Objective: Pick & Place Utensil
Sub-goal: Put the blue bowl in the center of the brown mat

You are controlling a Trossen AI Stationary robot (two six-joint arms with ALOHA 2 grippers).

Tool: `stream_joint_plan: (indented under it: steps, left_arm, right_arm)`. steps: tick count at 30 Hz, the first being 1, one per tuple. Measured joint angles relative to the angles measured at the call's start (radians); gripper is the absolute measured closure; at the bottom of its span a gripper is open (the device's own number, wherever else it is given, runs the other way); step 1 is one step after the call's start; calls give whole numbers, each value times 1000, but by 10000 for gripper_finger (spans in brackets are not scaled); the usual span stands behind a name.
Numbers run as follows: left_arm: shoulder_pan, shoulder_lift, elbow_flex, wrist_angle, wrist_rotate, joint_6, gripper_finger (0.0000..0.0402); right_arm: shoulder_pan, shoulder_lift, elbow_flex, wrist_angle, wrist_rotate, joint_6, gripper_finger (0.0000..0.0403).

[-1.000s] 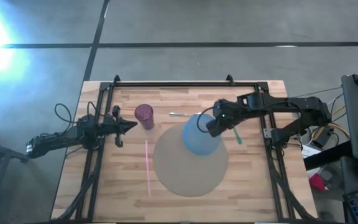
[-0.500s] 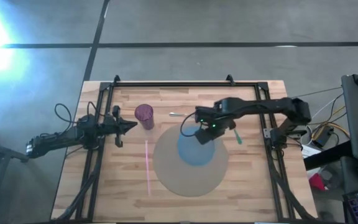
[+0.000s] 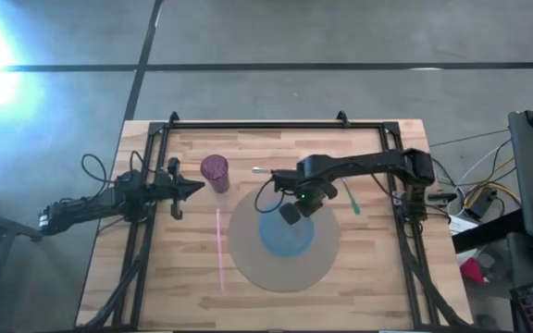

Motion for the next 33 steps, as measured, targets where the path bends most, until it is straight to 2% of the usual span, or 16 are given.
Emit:
stream_joint_plan:
  steps: [9,33]
  left_arm:
    - [0,0,0,-3,0,-4,401]
    - [0,0,0,-9,1,-4,401]
  right_arm:
    - [0,94,0,39,-9,-56,390]
    - [3,89,-1,64,26,-60,390]
